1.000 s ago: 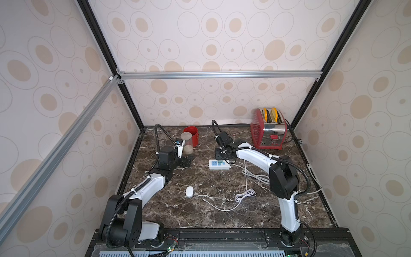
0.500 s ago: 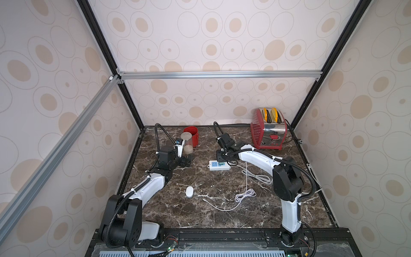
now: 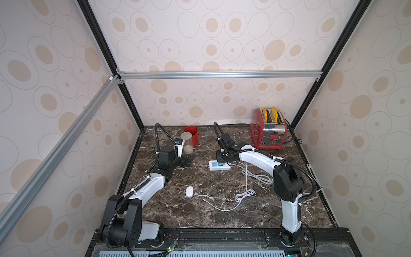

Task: Charge the bluetooth headset
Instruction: Insert the plug into the socket.

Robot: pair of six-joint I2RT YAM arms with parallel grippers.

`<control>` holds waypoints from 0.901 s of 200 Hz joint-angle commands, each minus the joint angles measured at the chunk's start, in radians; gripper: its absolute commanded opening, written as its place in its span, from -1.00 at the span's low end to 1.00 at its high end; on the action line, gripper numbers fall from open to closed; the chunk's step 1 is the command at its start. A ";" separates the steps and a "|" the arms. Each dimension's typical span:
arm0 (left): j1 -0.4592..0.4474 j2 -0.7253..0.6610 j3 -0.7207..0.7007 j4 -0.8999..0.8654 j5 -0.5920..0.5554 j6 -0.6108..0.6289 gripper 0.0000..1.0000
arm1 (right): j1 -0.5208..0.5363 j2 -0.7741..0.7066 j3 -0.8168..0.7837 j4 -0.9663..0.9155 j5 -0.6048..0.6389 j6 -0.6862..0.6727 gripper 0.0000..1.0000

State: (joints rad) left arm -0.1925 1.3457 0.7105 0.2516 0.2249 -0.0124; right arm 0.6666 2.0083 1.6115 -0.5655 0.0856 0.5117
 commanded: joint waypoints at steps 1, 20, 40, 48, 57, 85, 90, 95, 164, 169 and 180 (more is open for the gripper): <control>0.007 0.000 0.043 -0.005 -0.004 -0.004 0.98 | 0.007 -0.008 0.007 -0.048 -0.003 0.011 -1.00; 0.007 0.001 0.044 -0.006 -0.003 -0.003 0.98 | 0.008 0.007 0.018 -0.070 0.005 0.010 -1.00; 0.007 0.001 0.044 -0.008 -0.003 -0.003 0.99 | 0.008 0.012 0.020 -0.068 0.000 0.007 -1.00; 0.007 0.002 0.045 -0.008 -0.003 -0.003 0.98 | 0.007 0.011 0.018 -0.064 -0.009 0.012 -1.00; 0.007 0.003 0.046 -0.010 -0.002 -0.003 0.98 | 0.008 0.009 0.014 -0.054 -0.012 0.017 -1.00; 0.007 0.003 0.048 -0.012 -0.002 -0.003 0.98 | 0.007 0.019 0.019 -0.042 -0.004 0.016 -1.00; 0.007 0.003 0.048 -0.012 -0.003 -0.003 0.98 | 0.007 0.021 0.019 -0.036 -0.004 0.019 -1.00; 0.008 0.003 0.047 -0.014 -0.003 -0.003 0.98 | 0.007 0.022 0.019 -0.029 -0.003 0.018 -1.00; 0.007 0.004 0.050 -0.017 -0.001 0.000 0.98 | 0.008 0.046 0.035 -0.019 0.011 0.027 -1.00; 0.007 0.004 0.050 -0.018 -0.001 0.000 0.98 | 0.008 0.049 0.039 -0.031 0.012 0.024 -1.00; 0.008 0.004 0.049 -0.018 -0.002 0.000 0.98 | 0.008 0.053 0.051 -0.061 0.014 0.015 -1.00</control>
State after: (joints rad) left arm -0.1925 1.3457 0.7136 0.2447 0.2253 -0.0120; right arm 0.6666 2.0270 1.6344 -0.5621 0.0822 0.5274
